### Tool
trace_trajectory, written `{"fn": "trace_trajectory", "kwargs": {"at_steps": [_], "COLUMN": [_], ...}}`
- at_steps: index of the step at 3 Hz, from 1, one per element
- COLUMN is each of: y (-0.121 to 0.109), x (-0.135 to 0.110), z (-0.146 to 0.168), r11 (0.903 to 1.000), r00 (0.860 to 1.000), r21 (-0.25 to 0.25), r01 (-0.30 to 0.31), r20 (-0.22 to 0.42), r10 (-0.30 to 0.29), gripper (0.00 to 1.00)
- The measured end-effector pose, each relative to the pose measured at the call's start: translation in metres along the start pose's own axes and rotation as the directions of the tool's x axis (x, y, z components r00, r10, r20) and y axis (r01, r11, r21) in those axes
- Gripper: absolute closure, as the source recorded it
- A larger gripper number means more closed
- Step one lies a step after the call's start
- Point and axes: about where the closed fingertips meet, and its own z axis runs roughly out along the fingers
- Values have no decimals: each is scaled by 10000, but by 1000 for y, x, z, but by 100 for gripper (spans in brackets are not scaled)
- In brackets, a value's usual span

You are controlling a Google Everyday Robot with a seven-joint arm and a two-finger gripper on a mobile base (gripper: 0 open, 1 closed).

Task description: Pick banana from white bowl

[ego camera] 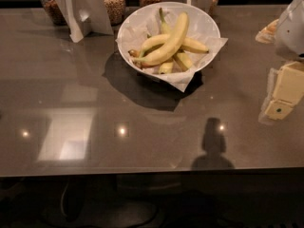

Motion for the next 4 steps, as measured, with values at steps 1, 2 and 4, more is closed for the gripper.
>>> {"fn": "trace_trajectory", "kwargs": {"at_steps": [1, 2, 4], "y": [0, -7, -43], "x": [0, -12, -74], "z": [0, 2, 5], "r11": [10000, 9998, 9662], "r00": [10000, 9998, 9608], "r21": [2, 113, 493], "r01": [3, 151, 2530], "r20": [2, 110, 1046], "r10": [-3, -152, -2569], "gripper": [0, 0, 0]}}
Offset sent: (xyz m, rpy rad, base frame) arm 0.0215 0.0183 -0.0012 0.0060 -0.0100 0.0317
